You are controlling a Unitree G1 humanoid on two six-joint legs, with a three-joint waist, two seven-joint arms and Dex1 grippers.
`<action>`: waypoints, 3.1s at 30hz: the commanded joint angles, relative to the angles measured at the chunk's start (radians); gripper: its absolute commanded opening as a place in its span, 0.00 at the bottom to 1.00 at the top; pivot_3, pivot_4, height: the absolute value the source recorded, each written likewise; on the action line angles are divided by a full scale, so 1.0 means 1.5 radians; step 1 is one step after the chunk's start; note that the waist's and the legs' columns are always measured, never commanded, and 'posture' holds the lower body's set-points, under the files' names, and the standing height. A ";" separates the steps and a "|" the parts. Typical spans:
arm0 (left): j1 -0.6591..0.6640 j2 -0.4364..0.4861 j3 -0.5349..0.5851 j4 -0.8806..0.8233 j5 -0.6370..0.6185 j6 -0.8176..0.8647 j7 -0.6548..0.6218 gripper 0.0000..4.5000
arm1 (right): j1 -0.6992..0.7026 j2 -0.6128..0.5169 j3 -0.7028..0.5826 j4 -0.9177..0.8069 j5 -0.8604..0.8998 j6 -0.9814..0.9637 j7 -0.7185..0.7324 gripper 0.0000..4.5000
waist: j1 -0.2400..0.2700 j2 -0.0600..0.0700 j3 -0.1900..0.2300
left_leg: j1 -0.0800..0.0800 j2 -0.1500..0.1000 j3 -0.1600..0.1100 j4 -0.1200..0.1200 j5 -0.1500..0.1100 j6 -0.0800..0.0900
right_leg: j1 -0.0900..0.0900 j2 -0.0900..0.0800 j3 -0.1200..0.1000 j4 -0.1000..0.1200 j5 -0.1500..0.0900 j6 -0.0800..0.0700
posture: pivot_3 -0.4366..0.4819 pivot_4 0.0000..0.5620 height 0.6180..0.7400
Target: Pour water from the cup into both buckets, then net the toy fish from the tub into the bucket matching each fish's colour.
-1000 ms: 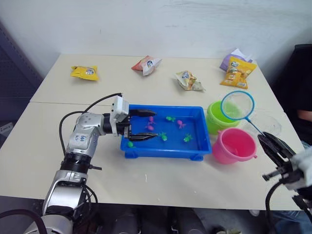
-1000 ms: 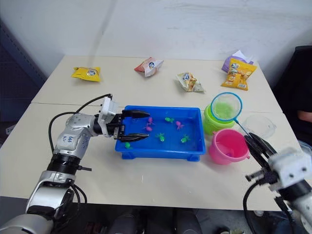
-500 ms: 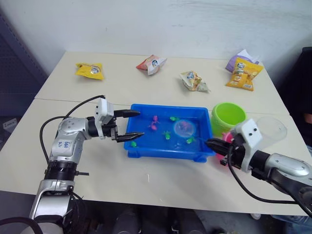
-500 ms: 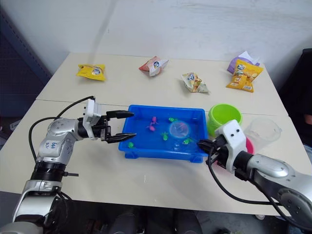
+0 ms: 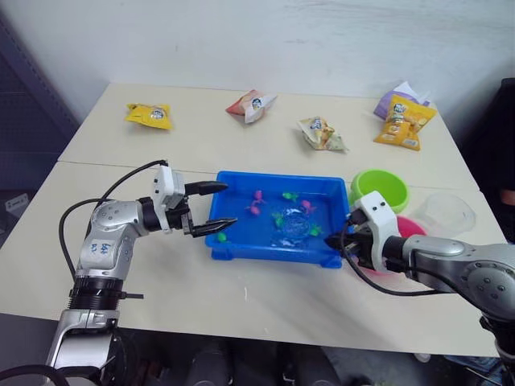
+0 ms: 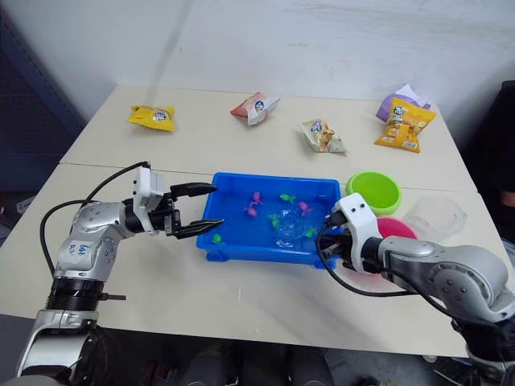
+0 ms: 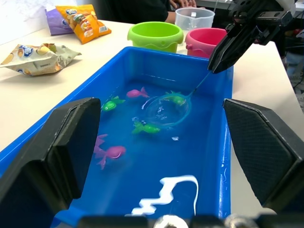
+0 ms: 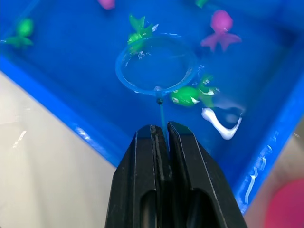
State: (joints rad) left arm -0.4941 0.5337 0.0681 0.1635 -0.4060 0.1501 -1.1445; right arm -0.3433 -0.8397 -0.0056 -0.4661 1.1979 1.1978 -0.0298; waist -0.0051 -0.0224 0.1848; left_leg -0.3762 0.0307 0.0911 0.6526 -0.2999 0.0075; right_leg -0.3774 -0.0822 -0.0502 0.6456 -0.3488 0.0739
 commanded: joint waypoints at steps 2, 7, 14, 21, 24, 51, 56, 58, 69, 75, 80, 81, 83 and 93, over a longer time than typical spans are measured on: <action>0.012 0.010 0.013 -0.039 -0.010 -0.003 0.011 0.98 | -0.027 0.035 -0.024 0.003 0.011 0.055 -0.062 0.00 | -0.002 0.000 0.000 | 0.000 0.000 0.000 0.000 0.000 0.000 | 0.000 0.000 0.000 0.000 0.000 0.000 | 0.48 0.27 0.98; 0.013 0.006 0.008 -0.047 -0.011 0.001 0.016 0.98 | -0.045 0.074 -0.040 0.014 0.003 0.103 -0.114 0.00 | -0.001 0.000 0.000 | 0.000 0.000 0.000 0.000 0.000 0.000 | 0.000 0.000 0.000 0.000 0.000 0.000 | 0.48 0.27 0.98; 0.009 0.002 0.002 -0.047 -0.011 0.000 0.016 0.98 | -0.056 0.128 -0.051 0.001 -0.074 0.095 -0.147 0.00 | -0.002 0.000 0.000 | 0.000 0.000 0.000 -0.001 0.000 0.000 | 0.000 0.000 0.000 0.000 0.000 0.000 | 0.48 0.27 0.98; 0.011 -0.002 -0.002 -0.055 -0.014 0.003 0.019 0.98 | -0.045 0.113 -0.003 -0.048 -0.185 0.043 -0.077 0.00 | -0.003 0.000 0.000 | 0.000 0.000 0.000 -0.001 0.000 0.000 | -0.001 0.000 0.000 -0.001 0.000 0.000 | 0.48 0.27 0.98; 0.013 -0.002 -0.003 -0.058 -0.015 0.004 0.020 0.98 | -0.026 0.120 -0.008 -0.062 -0.215 0.016 -0.050 0.00 | -0.003 0.000 0.000 | 0.000 0.000 0.000 -0.002 0.000 0.000 | -0.001 0.000 0.000 -0.001 0.000 0.000 | 0.48 0.27 0.98; -0.080 -0.034 -0.050 0.027 -0.009 -0.010 -0.068 0.98 | 0.248 0.100 -0.336 -0.305 -0.166 -0.100 0.125 0.00 | 0.000 0.000 0.000 | 0.000 0.000 0.000 -0.003 0.000 0.000 | 0.000 0.001 0.000 -0.002 0.000 0.000 | 0.48 0.27 0.98; -0.107 -0.063 -0.066 0.046 -0.014 -0.007 -0.084 0.98 | 0.341 0.111 -0.423 -0.354 -0.137 -0.149 0.145 0.00 | 0.000 0.000 0.000 | 0.000 0.000 0.000 -0.003 0.000 0.000 | 0.000 0.001 0.000 -0.002 0.000 0.000 | 0.48 0.27 0.98; -0.119 -0.077 -0.071 0.049 -0.020 -0.001 -0.090 0.98 | 0.398 0.124 -0.471 -0.368 -0.137 -0.176 0.155 0.00 | 0.003 0.000 0.000 | 0.000 0.000 0.000 -0.003 0.000 0.000 | 0.000 0.001 0.000 -0.002 0.000 0.000 | 0.48 0.27 0.98; -0.141 -0.121 -0.102 0.077 -0.006 -0.027 -0.120 0.98 | 0.696 0.263 -0.571 -0.287 -0.381 -0.506 0.346 0.00 | -0.003 0.000 0.000 | 0.001 -0.001 0.001 -0.003 -0.001 0.002 | 0.001 0.002 0.002 -0.004 0.001 0.002 | 0.48 0.27 0.98; -0.131 -0.123 -0.106 0.068 -0.005 -0.030 -0.117 0.98 | 0.710 0.302 -0.502 -0.157 -0.586 -0.722 0.374 0.00 | 0.001 0.000 0.000 | 0.002 -0.001 0.001 -0.003 0.000 0.000 | 0.001 0.002 0.002 -0.004 0.001 0.002 | 0.48 0.27 0.98; -0.121 -0.117 -0.105 0.057 -0.005 -0.029 -0.113 0.98 | 0.712 0.269 -0.448 -0.019 -0.844 -0.991 0.333 0.00 | 0.001 0.000 0.000 | 0.002 -0.001 0.002 -0.003 0.000 -0.001 | 0.001 0.002 0.002 -0.004 0.001 0.002 | 0.48 0.27 0.98; -0.119 -0.117 -0.106 0.055 -0.005 -0.028 -0.112 0.98 | 0.710 0.264 -0.445 0.001 -0.874 -1.024 0.322 0.00 | 0.000 0.000 0.000 | 0.002 -0.001 0.002 -0.003 0.000 -0.001 | 0.001 0.002 0.002 -0.004 0.001 0.002 | 0.48 0.27 0.98; -0.115 -0.114 -0.105 0.048 -0.006 -0.025 -0.110 0.98 | 0.699 0.256 -0.455 0.038 -0.966 -1.087 0.259 0.00 | 0.001 0.000 0.000 | 0.002 -0.001 0.002 -0.003 0.000 -0.001 | 0.001 0.002 0.002 -0.004 0.001 0.002 | 0.48 0.27 0.98; -0.098 -0.104 -0.099 0.027 -0.010 -0.017 -0.095 0.98 | 0.687 0.198 -0.500 0.081 -1.365 -1.249 -0.036 0.00 | 0.001 0.000 0.000 | 0.003 -0.001 0.003 -0.003 0.000 -0.004 | 0.001 0.002 0.003 -0.001 0.000 0.000 | 0.48 0.27 0.98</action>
State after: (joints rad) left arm -0.6485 0.3732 -0.0918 0.2422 -0.4109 0.1259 -1.2933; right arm 0.6738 -0.5275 -0.7283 -0.3402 -0.7790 -0.6510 -0.0200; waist -0.0041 -0.0220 0.1847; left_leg -0.3710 0.0297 0.0949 0.6480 -0.2992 0.0011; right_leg -0.3760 -0.0786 -0.0459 0.6439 -0.3492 0.0741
